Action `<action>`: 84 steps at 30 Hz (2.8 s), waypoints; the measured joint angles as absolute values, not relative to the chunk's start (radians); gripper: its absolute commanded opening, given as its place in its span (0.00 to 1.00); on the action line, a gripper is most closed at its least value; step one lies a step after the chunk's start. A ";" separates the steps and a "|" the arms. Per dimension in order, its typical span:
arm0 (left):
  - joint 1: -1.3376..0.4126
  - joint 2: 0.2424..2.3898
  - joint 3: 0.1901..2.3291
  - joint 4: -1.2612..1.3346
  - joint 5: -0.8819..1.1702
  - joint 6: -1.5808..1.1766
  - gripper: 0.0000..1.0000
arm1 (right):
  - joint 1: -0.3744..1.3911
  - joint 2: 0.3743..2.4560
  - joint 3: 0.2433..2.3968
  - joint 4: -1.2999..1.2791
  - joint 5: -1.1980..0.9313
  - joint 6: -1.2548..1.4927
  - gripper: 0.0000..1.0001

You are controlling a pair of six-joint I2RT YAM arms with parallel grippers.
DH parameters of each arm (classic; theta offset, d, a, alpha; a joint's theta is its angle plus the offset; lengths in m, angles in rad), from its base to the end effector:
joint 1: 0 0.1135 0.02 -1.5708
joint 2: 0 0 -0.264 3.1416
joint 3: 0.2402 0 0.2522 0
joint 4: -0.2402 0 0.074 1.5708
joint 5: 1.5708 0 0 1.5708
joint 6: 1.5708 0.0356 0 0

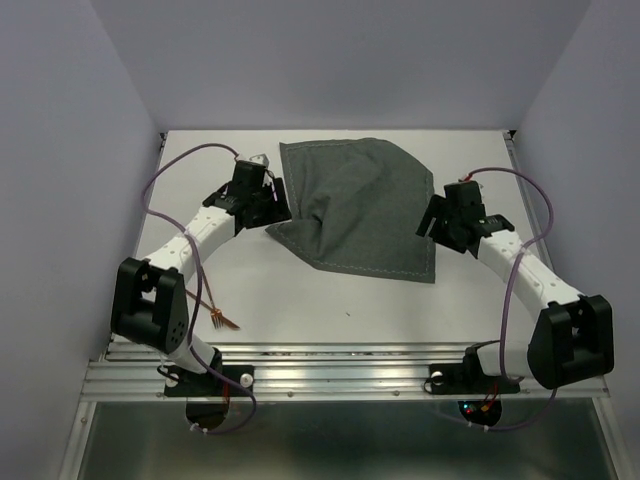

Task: Fold the napkin into a case and place the utensils inside
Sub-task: Flatten out the crumpled napkin at the center of the board.

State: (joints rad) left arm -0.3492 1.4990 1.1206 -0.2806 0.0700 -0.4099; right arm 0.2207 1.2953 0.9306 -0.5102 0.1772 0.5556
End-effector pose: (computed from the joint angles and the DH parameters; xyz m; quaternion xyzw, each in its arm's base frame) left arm 0.3162 -0.1178 0.2750 -0.0118 0.8974 -0.1922 0.3970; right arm 0.2632 0.0526 0.2525 0.1858 0.9183 0.0515 0.3459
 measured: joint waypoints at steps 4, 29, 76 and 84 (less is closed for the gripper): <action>-0.327 1.581 1.120 -0.281 0.056 -0.445 0.79 | 0.221 1.314 0.930 -0.510 0.164 0.567 0.78; -0.267 1.810 1.091 -0.123 0.103 -0.558 0.00 | 0.221 1.336 0.903 -0.501 0.106 0.578 0.79; -0.267 1.363 0.935 -0.185 0.138 -0.551 0.00 | 0.284 1.288 0.582 -0.324 0.067 0.992 0.54; -0.267 1.363 0.935 -0.190 0.137 -0.550 0.00 | 0.285 1.328 0.575 -0.264 0.111 1.014 0.04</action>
